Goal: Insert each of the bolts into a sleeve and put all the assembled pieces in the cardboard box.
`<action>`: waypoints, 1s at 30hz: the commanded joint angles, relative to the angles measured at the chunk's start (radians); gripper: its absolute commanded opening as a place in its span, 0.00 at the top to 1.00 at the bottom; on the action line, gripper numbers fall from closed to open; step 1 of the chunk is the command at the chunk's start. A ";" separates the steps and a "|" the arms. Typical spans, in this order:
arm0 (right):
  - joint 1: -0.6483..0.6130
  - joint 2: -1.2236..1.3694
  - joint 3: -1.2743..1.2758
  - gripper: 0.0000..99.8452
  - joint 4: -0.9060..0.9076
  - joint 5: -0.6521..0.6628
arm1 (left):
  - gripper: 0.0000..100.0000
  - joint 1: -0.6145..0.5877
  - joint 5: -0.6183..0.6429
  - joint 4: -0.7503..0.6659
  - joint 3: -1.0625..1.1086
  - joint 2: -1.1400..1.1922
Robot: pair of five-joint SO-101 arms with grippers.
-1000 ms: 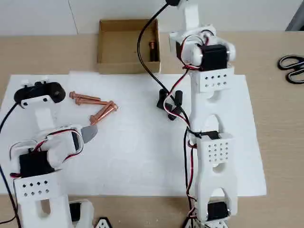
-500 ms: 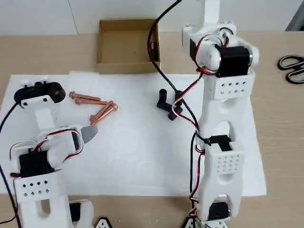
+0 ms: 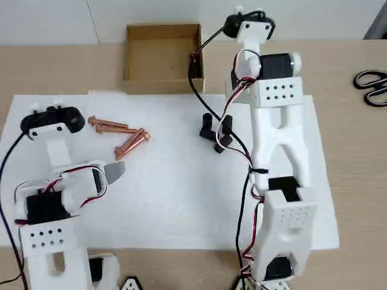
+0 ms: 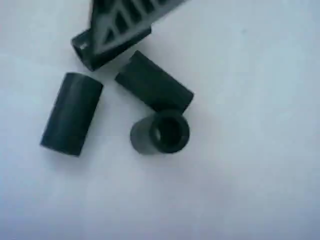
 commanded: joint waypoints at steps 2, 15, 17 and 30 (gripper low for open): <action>0.005 0.077 0.002 0.77 -0.091 -0.008 | 0.67 -0.003 -0.006 -0.003 -0.002 -0.012; -0.044 0.305 0.002 0.77 -0.205 -0.009 | 0.67 -0.003 -0.006 0.002 -0.002 -0.012; -0.050 0.321 0.002 0.77 -0.205 -0.009 | 0.67 -0.003 -0.006 0.002 -0.002 -0.012; -0.054 0.414 0.002 0.78 -0.194 -0.009 | 0.67 -0.003 -0.006 -0.002 0.008 -0.012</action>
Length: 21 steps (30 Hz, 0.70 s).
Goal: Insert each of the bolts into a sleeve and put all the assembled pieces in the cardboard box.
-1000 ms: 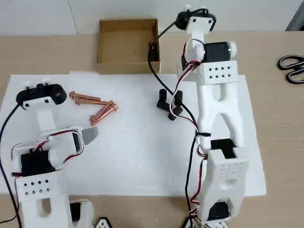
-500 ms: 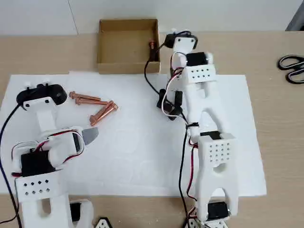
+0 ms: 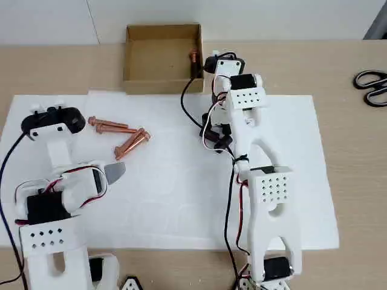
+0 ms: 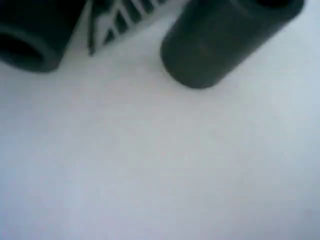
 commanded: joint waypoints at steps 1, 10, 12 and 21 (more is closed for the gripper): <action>-0.008 0.012 -0.002 0.79 -0.002 -0.009 | 0.67 -0.003 -0.006 -0.002 0.008 -0.012; 0.007 0.010 -0.003 0.94 -0.012 -0.008 | 0.67 -0.003 -0.006 -0.011 0.019 -0.012; 0.018 0.008 -0.003 0.95 -0.012 -0.008 | 0.67 -0.003 -0.006 -0.011 0.019 -0.014; 0.076 0.007 -0.163 0.95 0.131 -0.006 | 0.67 -0.003 -0.006 -0.012 0.019 -0.014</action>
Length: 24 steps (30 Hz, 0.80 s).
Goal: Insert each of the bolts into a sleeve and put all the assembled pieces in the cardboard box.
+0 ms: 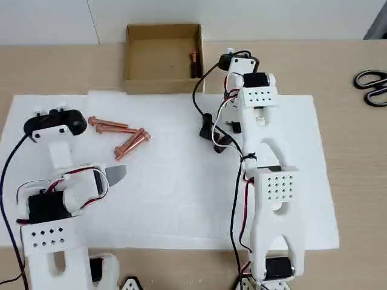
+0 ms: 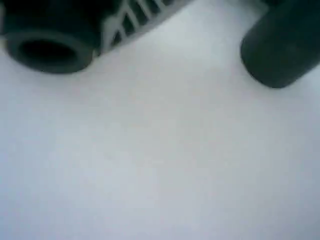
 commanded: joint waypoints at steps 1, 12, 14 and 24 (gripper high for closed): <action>0.008 -0.015 -0.130 0.95 0.113 -0.006 | 0.67 -0.003 -0.006 -0.012 -0.004 -0.014; -0.007 -0.088 -0.215 0.97 0.176 -0.006 | 0.67 -0.003 -0.006 -0.012 -0.005 -0.014; -0.008 -0.150 -0.172 0.97 0.176 -0.006 | 0.67 -0.003 -0.006 -0.012 -0.005 -0.014; -0.010 -0.628 0.204 0.97 0.176 -0.006 | 0.67 -0.003 -0.006 -0.015 -0.005 -0.014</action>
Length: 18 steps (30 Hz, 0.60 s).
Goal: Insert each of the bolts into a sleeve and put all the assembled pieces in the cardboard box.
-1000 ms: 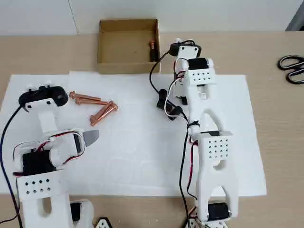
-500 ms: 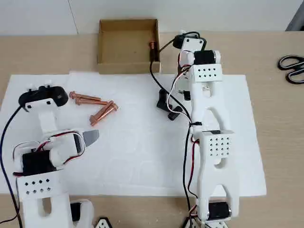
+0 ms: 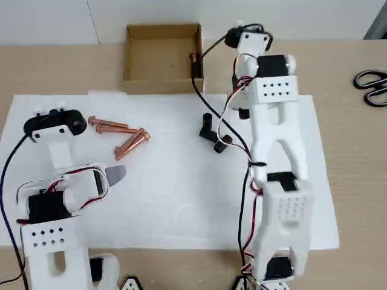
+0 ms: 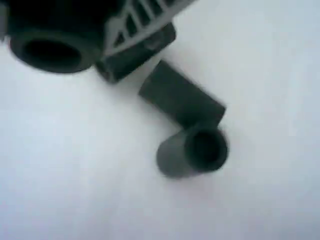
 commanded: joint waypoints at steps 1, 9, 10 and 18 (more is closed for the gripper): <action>-0.010 -0.260 0.163 0.97 0.005 -0.006 | 0.67 -0.003 -0.006 -0.015 -0.005 -0.014; -0.084 -0.470 0.560 0.97 -0.022 -0.003 | 0.67 0.000 -0.006 -0.015 -0.005 -0.014; -0.088 -0.470 0.588 0.97 -0.030 -0.003 | 0.67 0.000 -0.006 -0.015 -0.005 -0.014; -0.088 -0.358 0.721 0.97 -0.186 -0.002 | 0.67 -0.003 -0.006 -0.012 -0.004 -0.014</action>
